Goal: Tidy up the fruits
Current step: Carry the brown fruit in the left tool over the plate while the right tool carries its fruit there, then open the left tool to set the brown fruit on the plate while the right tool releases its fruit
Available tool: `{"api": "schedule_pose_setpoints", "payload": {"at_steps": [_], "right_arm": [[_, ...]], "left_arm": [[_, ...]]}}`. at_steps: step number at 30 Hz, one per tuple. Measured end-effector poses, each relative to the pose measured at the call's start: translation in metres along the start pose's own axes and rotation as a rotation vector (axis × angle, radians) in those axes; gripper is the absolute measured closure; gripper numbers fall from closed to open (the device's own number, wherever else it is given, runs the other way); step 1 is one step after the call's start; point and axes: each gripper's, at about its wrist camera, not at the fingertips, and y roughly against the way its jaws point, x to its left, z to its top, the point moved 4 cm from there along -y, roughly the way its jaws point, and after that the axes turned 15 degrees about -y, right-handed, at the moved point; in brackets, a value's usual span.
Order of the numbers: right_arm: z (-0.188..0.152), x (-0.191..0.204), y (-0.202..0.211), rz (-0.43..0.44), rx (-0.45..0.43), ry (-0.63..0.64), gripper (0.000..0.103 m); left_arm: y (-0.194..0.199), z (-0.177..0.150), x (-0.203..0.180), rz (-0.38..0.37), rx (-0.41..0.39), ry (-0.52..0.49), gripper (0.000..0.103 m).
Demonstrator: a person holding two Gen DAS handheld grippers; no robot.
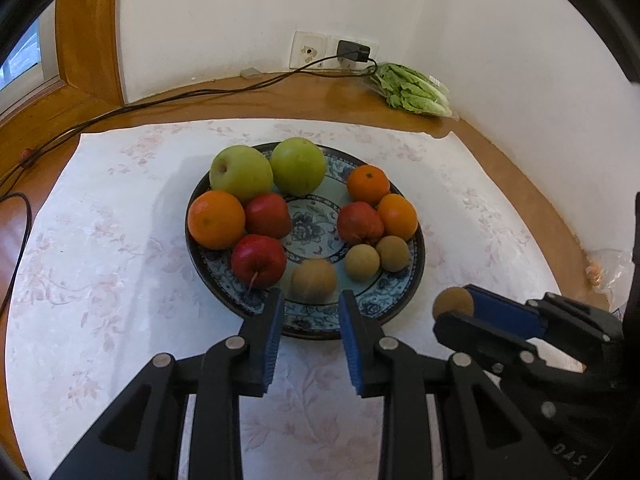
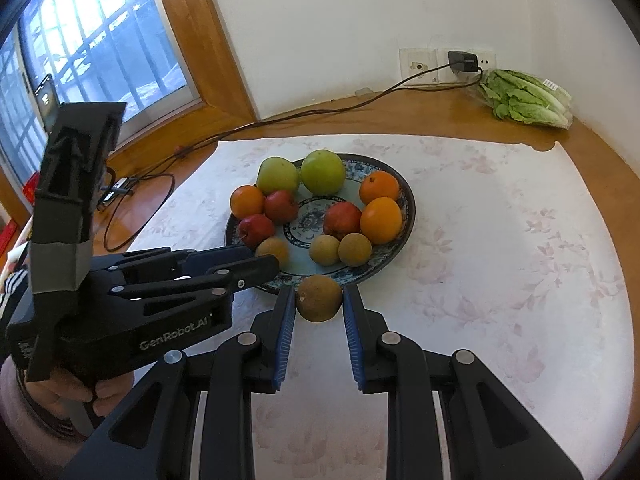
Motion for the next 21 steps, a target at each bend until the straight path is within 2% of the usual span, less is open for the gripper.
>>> {"api": "schedule_pose_setpoints", "payload": {"at_steps": [4,8,21], "right_arm": [[0.0,0.0,-0.004,0.002,0.006,-0.002,0.078],[0.0,0.002,-0.008,0.005,0.014,0.001,0.078],[0.002,0.009,-0.022,0.013,0.027,0.011,0.077]], "left_arm": [[0.003,0.0,0.001,0.017,-0.007,-0.004,0.065],[0.009,-0.002,0.003,0.057,-0.003,-0.01,0.052],[0.02,-0.017,0.015,0.129,0.027,0.019,0.039]]}}
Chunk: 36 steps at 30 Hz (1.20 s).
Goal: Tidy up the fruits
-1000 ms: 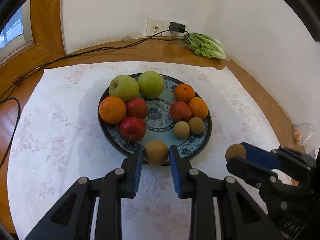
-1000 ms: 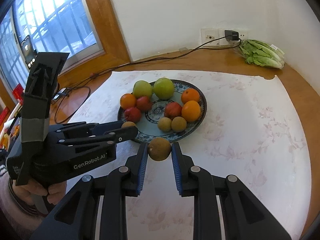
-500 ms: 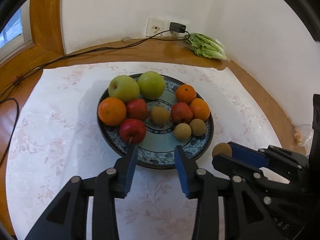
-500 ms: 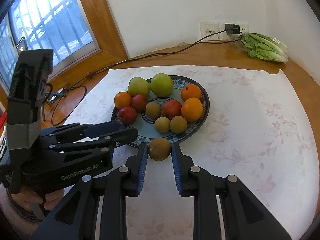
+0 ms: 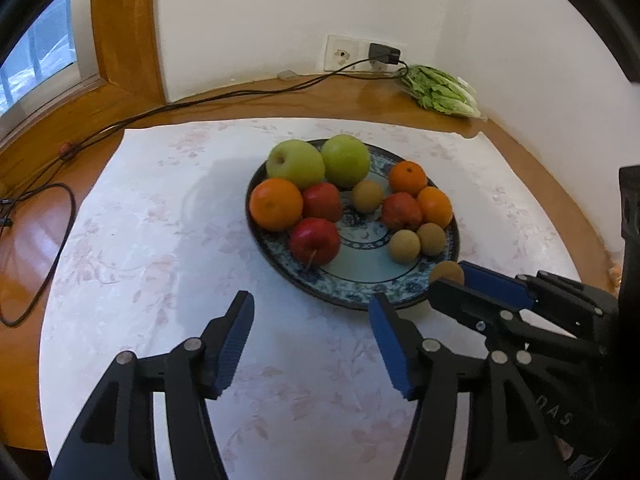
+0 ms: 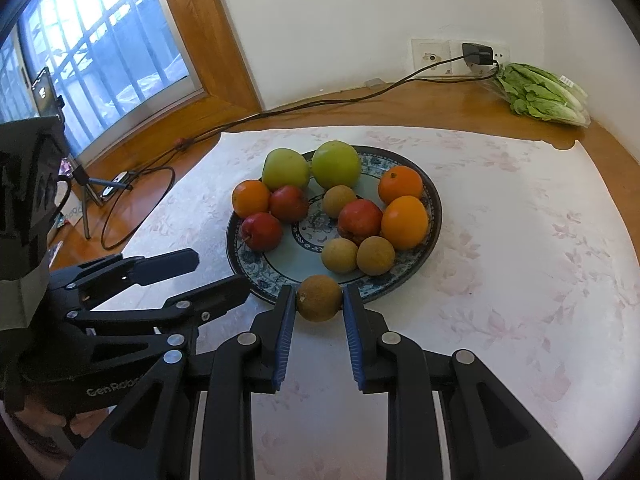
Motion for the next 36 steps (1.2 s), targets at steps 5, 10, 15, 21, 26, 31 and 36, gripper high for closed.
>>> {"api": "schedule_pose_setpoints", "payload": {"at_steps": [5,10,15,21,26,31,36], "right_arm": [[0.001,0.0,0.001,0.01,-0.004,-0.005,0.068],[0.001,-0.003,0.004,0.009,-0.011,-0.027,0.059],[-0.005,-0.008,0.012,-0.019,-0.013,-0.023,0.045],[-0.009,-0.023,0.012,-0.076,-0.022,-0.035,0.029],[-0.01,-0.034,0.003,-0.142,-0.028,-0.035,0.024],[-0.013,-0.041,-0.006,-0.19,-0.018,-0.032,0.023],[-0.013,-0.043,-0.009,-0.226,-0.036,-0.025,0.022]], "left_arm": [[-0.002,-0.005,0.004,0.016,0.02,0.017,0.032],[-0.003,-0.011,0.004,0.024,0.036,0.021,0.028],[-0.003,-0.012,0.0,0.03,0.037,0.012,0.022],[-0.007,-0.013,-0.005,0.055,0.041,-0.001,0.013],[-0.014,-0.014,-0.004,0.088,0.058,-0.004,0.011],[-0.023,-0.018,-0.005,0.088,0.088,0.001,0.011],[-0.026,-0.019,-0.003,0.124,0.081,0.004,0.007]]}}
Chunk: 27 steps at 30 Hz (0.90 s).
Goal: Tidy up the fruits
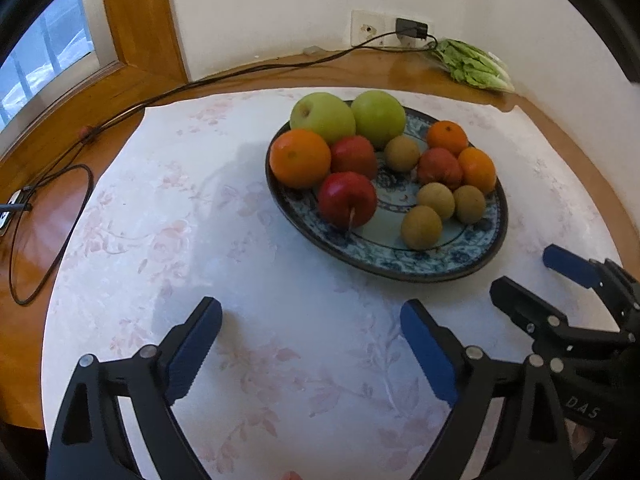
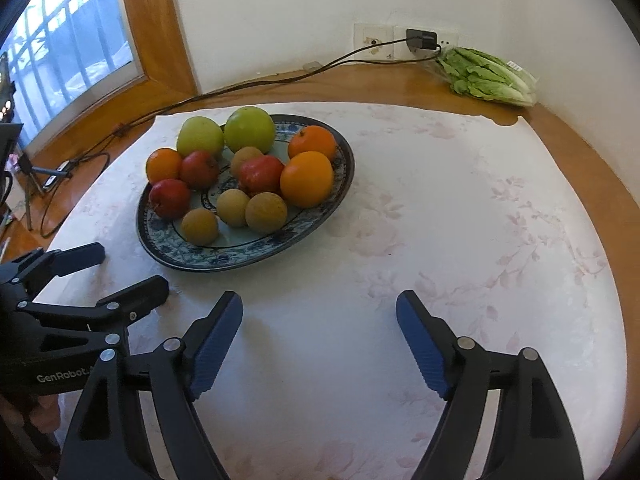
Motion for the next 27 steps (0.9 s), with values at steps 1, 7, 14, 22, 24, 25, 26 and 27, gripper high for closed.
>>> {"api": "schedule_pose_setpoints", "payload": {"at_steps": [1,7,14,22,24,25,26,27], "right_arm": [[-0.0001,-0.0002,-0.0003,-0.009,-0.002,-0.001,0.021],[-0.0011,-0.0001,-0.0021,-0.044,-0.009,0.009,0.02],[-0.0028,0.0028,-0.0039,-0.059,-0.01,0.028,0.018],[-0.0013,-0.004,-0.0065,-0.097,-0.008,-0.003,0.006],[-0.0009,-0.0042,-0.0066,-0.097,-0.008,-0.002,0.006],[-0.0009,-0.0041,-0.0065,-0.097,-0.008,-0.002,0.006],[-0.001,-0.0042,-0.0066,-0.097,-0.008,-0.002,0.006],[-0.001,-0.0042,-0.0066,-0.097,-0.008,-0.002,0.006]], "left_arm": [[-0.0006,-0.0001,0.001,0.006,-0.002,0.004,0.005],[-0.0028,-0.0017,0.0046,0.028,-0.022,0.022,0.001],[-0.0033,-0.0015,0.0073,0.044,-0.039,0.034,0.001],[-0.0022,-0.0028,0.0075,0.048,-0.046,0.036,0.001],[-0.0022,-0.0029,0.0075,0.047,-0.045,0.036,0.001],[-0.0022,-0.0029,0.0074,0.048,-0.045,0.036,0.001],[-0.0022,-0.0028,0.0073,0.048,-0.046,0.036,0.001],[-0.0022,-0.0029,0.0074,0.048,-0.045,0.036,0.001]]}}
